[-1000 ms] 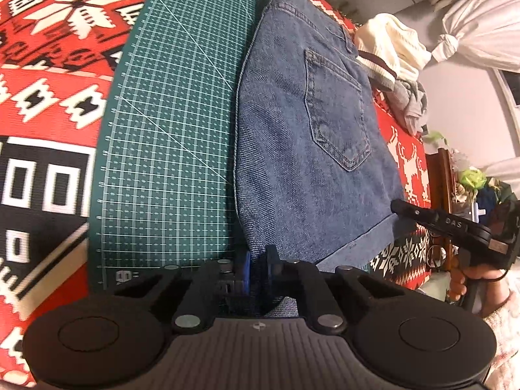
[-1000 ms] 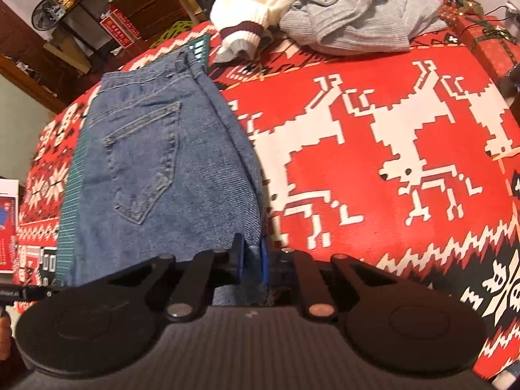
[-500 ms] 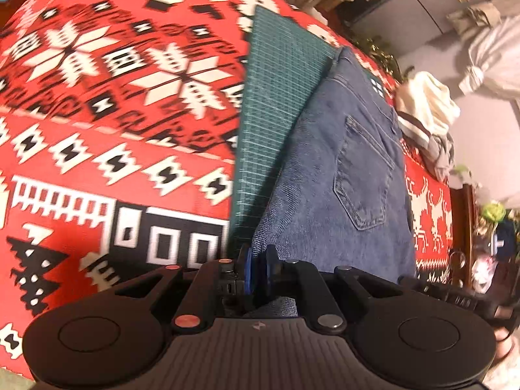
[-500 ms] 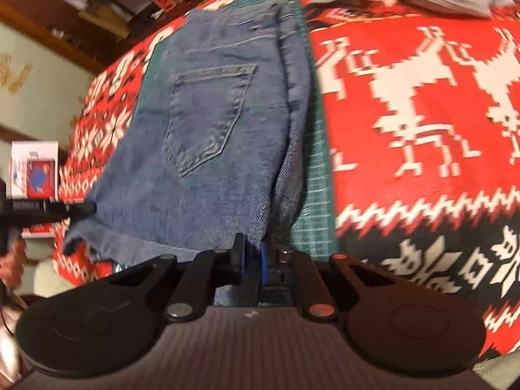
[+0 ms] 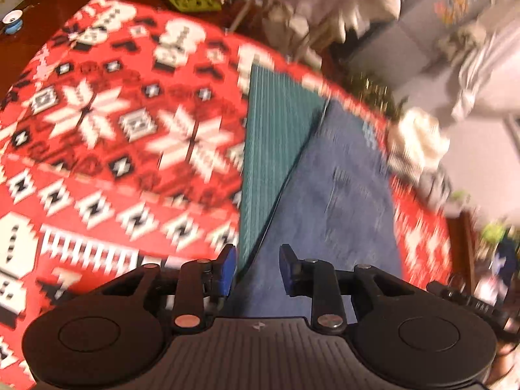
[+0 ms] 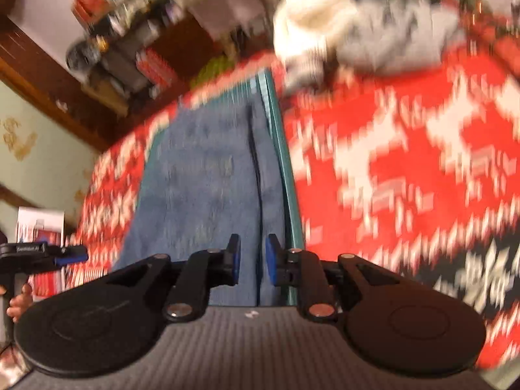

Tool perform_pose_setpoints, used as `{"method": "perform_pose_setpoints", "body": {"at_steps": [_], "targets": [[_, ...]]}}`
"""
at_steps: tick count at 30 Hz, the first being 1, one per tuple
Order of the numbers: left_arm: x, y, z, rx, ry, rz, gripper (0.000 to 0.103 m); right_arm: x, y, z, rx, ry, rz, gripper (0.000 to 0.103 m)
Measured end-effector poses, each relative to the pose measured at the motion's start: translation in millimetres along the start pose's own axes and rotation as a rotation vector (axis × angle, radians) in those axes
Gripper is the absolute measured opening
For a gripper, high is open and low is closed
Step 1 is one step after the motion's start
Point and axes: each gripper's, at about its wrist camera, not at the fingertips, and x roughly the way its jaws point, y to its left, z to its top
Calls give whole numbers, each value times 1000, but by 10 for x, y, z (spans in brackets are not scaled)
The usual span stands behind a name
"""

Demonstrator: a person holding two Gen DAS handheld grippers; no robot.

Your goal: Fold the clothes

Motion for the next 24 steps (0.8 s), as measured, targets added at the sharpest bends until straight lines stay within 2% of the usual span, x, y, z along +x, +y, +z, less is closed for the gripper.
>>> {"method": "perform_pose_setpoints", "body": {"at_steps": [5,6,9,12,17,19,20,21,22,24], "targets": [[221,-281,249,-18,-106,-7,33,221,134,266,-36,-155,8,22],[283,-321,282,-16,-117,-14,35,325,146,320,-32,-166,26,26],[469,-439,379,-9,-152,-34,36,637,179,461,-48,-187,63,27],[646,-502,375,65,-146,-24,35,916,184,532,-104,-180,39,28],[857,-410,400,64,-73,-32,33,1320,79,629,-94,-148,53,29],[872,-404,411,73,-67,-31,33,1445,68,658,-96,-136,68,30],[875,-407,409,81,-64,-29,33,1495,67,671,-99,-128,72,29],[880,-404,410,84,-60,-30,33,1533,75,672,-105,-121,68,17],[885,-401,411,87,-56,-30,33,1537,96,664,-114,-123,65,9],[900,-374,407,71,-39,-30,33,1448,194,668,-137,-152,57,7]]}}
